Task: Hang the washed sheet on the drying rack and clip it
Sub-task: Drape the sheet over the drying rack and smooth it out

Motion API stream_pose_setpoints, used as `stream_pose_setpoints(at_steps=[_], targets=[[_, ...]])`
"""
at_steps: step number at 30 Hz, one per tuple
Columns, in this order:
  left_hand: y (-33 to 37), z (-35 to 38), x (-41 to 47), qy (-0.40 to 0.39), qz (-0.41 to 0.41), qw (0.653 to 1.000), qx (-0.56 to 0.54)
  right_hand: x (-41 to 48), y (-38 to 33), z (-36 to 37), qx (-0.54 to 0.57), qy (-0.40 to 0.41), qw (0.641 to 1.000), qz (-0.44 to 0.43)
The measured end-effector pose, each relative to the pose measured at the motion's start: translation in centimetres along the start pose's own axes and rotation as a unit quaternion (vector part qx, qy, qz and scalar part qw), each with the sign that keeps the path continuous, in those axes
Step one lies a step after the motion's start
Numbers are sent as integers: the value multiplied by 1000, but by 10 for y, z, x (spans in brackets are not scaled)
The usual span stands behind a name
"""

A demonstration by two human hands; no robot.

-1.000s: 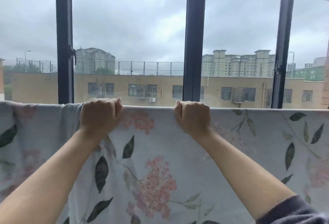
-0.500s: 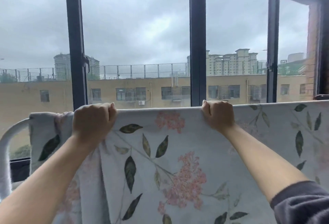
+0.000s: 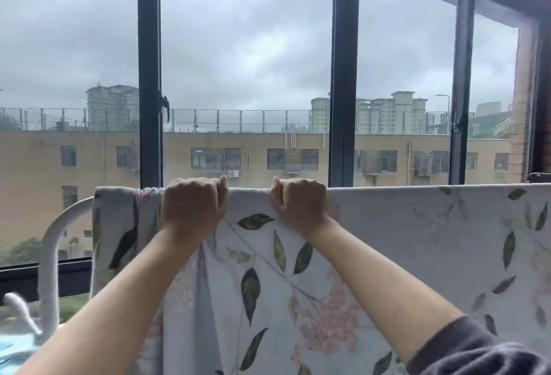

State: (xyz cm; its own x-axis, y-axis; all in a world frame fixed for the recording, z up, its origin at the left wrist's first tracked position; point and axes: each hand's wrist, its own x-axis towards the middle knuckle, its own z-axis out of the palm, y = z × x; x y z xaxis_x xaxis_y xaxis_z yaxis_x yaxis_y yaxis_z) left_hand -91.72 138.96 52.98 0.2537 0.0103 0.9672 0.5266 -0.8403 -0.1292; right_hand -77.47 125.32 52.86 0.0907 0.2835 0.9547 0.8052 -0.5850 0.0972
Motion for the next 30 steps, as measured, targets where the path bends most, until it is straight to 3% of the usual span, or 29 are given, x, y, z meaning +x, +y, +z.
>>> stream_pose_setpoints(at_steps=[7, 13, 19, 24, 30], targets=[[-42, -3, -7, 0, 0, 1000, 15, -2, 10, -5, -15, 5, 1000, 5], [-49, -16, -12, -44, 23, 997, -53, -3, 11, -5, -20, 17, 1000, 1], [-121, -34, -38, -93, -71, 990, -81, -1, -6, -5, 13, -44, 999, 18], [-172, -38, -46, -154, -126, 967, -160, 7, -78, -12, 95, -117, 986, -77], [-167, -50, -38, -47, -89, 961, -258, 20, -140, -11, 165, -164, 967, -103]])
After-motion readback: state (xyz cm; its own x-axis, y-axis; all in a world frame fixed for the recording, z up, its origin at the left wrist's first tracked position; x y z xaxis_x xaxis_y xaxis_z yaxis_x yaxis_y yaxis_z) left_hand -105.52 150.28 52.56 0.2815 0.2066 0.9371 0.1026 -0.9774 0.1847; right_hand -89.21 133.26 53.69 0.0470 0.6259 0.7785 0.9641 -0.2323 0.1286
